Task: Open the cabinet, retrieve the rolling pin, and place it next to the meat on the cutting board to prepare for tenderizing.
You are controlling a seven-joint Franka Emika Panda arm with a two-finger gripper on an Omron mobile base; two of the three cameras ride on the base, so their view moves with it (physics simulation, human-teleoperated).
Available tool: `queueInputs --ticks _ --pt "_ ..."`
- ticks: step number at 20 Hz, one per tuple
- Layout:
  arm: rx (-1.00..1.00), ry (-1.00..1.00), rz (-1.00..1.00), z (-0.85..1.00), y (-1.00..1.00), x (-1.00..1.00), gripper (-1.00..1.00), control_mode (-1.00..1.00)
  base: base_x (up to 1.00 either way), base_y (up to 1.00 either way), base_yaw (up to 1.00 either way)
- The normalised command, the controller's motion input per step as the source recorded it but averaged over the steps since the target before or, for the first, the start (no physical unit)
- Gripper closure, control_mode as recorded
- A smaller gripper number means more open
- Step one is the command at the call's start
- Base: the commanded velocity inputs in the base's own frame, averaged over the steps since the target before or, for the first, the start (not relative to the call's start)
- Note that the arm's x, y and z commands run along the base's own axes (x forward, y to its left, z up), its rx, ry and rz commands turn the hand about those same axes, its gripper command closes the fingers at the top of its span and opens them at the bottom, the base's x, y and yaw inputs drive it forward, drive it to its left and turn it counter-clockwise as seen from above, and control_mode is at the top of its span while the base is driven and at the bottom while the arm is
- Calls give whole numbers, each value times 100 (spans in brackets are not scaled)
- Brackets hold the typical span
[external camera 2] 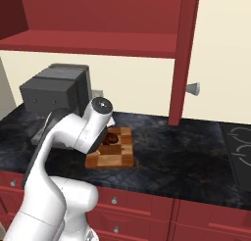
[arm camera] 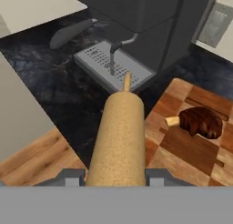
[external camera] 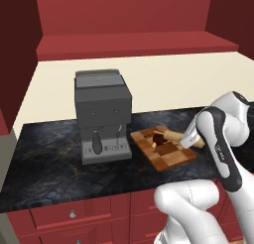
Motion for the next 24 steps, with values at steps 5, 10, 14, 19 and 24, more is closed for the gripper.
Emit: queueInputs --ticks 5,10,14,19,24 --pt "-9 0 13 -24 -6 5 100 -100 0 0 0" --pt "-10 0 12 -22 -3 9 100 -100 0 0 0" --pt "-8 0 13 -20 -6 9 100 -100 0 0 0" --pt "-7 -2 13 -24 -5 7 100 -100 0 0 0" --pt "-2 -4 9 -18 -9 10 100 -100 0 0 0"
